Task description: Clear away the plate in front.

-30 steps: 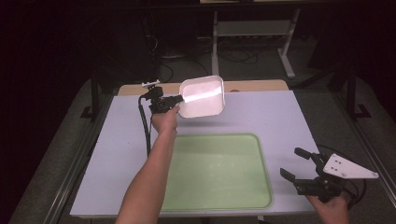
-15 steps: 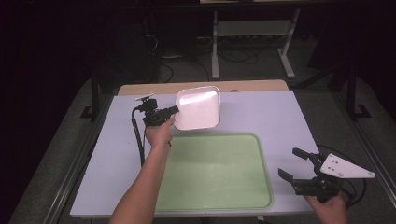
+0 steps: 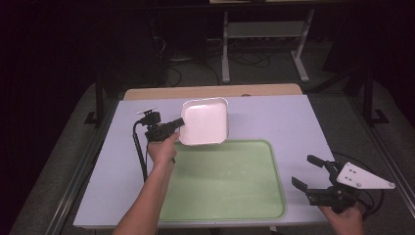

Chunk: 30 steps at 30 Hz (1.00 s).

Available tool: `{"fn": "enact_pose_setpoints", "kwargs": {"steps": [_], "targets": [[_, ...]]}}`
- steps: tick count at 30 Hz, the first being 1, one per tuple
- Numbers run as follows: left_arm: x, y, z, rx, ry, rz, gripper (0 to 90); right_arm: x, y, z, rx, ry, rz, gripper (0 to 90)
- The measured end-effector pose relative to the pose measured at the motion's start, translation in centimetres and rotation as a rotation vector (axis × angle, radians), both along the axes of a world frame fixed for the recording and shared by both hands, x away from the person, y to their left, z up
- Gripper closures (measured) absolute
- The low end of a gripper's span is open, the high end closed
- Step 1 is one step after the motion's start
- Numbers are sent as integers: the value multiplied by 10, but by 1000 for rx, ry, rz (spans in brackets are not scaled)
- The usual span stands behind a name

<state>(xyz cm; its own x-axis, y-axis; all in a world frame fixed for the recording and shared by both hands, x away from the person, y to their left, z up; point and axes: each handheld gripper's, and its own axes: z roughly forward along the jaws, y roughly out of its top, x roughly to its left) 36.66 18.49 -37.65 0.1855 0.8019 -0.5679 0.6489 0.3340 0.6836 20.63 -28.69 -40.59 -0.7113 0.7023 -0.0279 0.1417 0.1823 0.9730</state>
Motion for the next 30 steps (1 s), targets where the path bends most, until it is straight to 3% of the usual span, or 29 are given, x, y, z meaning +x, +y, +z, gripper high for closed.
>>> {"fn": "enact_pose_setpoints", "kwargs": {"steps": [14, 30], "targets": [[-21, 5, -15, 2, 22, -2, 888, 0, 2, -1, -5, 3, 3, 140], [-53, 5, -20, -14, 15, -9, 888, 1, 5, -1, -8, 5, 8, 140]]}}
